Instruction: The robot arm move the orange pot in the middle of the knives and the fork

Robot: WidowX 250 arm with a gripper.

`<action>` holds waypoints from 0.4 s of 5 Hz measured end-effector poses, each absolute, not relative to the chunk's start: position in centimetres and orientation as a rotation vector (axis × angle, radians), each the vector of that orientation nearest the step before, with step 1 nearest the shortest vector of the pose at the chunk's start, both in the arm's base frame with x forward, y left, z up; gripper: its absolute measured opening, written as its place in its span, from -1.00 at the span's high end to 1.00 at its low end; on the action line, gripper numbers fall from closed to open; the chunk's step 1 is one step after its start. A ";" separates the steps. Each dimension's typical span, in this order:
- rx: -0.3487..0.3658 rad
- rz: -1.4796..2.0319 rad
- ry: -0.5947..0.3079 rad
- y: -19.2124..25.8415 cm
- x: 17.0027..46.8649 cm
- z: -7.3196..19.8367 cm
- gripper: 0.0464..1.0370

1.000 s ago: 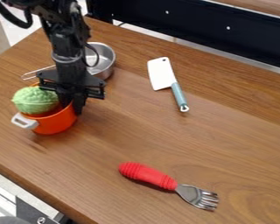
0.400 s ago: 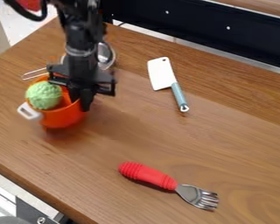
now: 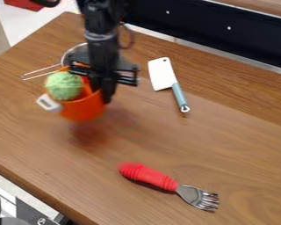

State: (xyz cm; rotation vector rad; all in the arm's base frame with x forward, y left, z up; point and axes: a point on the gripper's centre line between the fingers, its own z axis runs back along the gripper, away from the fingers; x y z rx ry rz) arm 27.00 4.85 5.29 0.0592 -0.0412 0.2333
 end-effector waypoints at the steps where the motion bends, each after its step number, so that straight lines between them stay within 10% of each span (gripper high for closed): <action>1: 0.032 0.194 -0.045 1.9 27.6 5.6 0.96; 2: 0.025 0.179 -0.026 -1.6 28.6 5.5 0.96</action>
